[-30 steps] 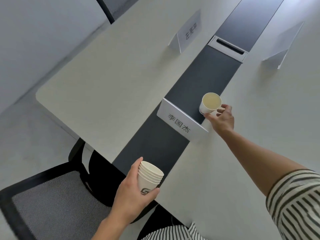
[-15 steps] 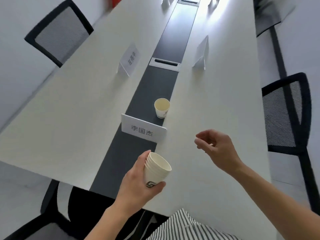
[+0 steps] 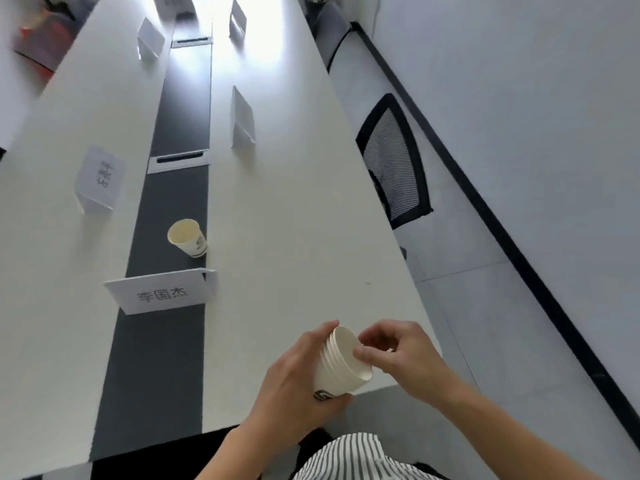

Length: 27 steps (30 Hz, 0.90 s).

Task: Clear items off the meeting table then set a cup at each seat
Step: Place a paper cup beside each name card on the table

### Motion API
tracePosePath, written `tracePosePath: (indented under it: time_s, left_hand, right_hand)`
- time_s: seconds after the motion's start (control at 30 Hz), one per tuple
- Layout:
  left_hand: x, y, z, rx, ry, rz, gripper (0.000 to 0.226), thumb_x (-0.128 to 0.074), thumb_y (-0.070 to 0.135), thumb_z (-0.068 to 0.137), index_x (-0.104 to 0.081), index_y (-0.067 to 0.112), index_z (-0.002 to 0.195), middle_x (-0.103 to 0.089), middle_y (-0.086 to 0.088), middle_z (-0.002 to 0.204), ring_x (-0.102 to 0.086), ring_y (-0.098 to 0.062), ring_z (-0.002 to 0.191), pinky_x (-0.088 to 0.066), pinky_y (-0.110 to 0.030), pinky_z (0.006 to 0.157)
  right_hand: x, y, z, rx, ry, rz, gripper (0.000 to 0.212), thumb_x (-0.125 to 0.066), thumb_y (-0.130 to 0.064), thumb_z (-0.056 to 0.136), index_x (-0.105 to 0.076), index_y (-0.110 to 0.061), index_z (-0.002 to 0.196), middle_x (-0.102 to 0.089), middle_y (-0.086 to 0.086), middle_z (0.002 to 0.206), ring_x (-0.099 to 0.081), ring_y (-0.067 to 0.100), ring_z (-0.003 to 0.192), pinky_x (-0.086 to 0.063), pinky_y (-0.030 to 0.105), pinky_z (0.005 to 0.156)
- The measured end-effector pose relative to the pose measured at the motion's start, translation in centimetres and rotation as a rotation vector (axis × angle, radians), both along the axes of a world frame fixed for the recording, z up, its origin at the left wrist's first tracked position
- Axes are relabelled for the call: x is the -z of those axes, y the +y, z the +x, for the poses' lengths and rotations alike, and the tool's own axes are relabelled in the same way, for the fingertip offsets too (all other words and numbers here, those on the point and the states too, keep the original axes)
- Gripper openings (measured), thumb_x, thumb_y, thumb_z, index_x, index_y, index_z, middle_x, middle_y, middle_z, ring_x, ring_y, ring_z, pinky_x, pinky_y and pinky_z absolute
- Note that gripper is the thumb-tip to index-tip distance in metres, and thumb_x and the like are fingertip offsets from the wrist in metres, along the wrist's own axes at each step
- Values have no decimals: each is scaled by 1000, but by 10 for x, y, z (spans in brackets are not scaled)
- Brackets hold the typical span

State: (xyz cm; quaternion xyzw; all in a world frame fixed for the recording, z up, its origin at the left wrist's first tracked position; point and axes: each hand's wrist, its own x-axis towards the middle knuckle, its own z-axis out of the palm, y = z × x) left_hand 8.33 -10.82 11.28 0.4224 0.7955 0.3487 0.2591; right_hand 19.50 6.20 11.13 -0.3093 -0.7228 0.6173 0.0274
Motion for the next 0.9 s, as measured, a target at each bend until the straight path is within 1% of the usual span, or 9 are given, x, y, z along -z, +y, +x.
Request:
tracePosePath:
  time_s: [0.1,0.23,0.3,0.43,0.5,0.57,0.67,0.73,0.9]
  left_hand:
    - [0,38,43,127,-9,-7,86,-79,39,66,-35,41,139,-56,20,125,-57,-3,104,-50,-26,88]
    - [4,87,108,280,-53,-28,85,-78,41,64,-33,46,136,-55,23,124,-57,-2,103,-49,-25,89]
    - [7,112,138,349,-55,-35,83,-77,41,63,-35,43,135,-56,22,122,-57,-2,102,-50,-26,88]
    - [11,152,180,437,-55,-50,78,-76,40,63,-38,44,131,-57,25,116,-58,-1,96,-52,-24,81]
    - [13,169,190,459,-35,-67,77,-75,44,62,-37,46,129,-55,27,114,-57,0,94,-52,-24,79]
    - [16,190,194,469,-23,-83,78,-75,47,61,-39,44,130,-57,28,111,-58,-1,92,-52,-26,79]
    - [20,235,193,455,-36,-84,79,-76,46,59,-42,40,130,-61,23,105,-60,-4,89,-53,-30,79]
    - [22,274,190,455,-38,-80,79,-75,46,59,-41,41,130,-61,21,104,-60,-6,89,-53,-32,79]
    - [16,378,182,533,-25,-107,84,-72,53,59,-33,45,132,-61,18,103,-61,-9,87,-54,-36,80]
  right_hand:
    - [-1,25,60,100,-33,-65,8,-77,-8,77,-73,-15,75,-69,-4,64,-60,3,57,-48,17,52]
    - [-1,58,146,228,-72,-139,5,-75,-4,78,-72,-8,77,-70,0,63,-62,7,55,-50,21,51]
    - [1,73,185,294,-97,-159,4,-74,-3,79,-71,-5,78,-70,1,63,-63,9,55,-51,22,51]
    - [-1,107,245,446,-83,-232,8,-69,1,83,-68,-5,78,-69,6,64,-62,13,54,-52,27,49]
    - [-3,126,262,490,-49,-261,6,-68,0,84,-68,-5,81,-71,9,70,-64,15,58,-54,28,51]
    - [-3,148,270,496,-6,-300,4,-70,-10,85,-71,-9,89,-73,7,77,-66,13,65,-54,26,54]
    - [-1,181,272,459,66,-388,47,-78,-39,72,-67,-19,112,-73,4,100,-66,12,82,-52,25,63]
    - [1,203,269,460,86,-381,68,-83,-43,61,-60,-25,122,-71,3,109,-67,13,89,-52,25,67]
    - [-6,275,259,735,161,-277,69,-88,-38,49,-63,-20,111,-71,10,104,-69,11,82,-55,22,66]
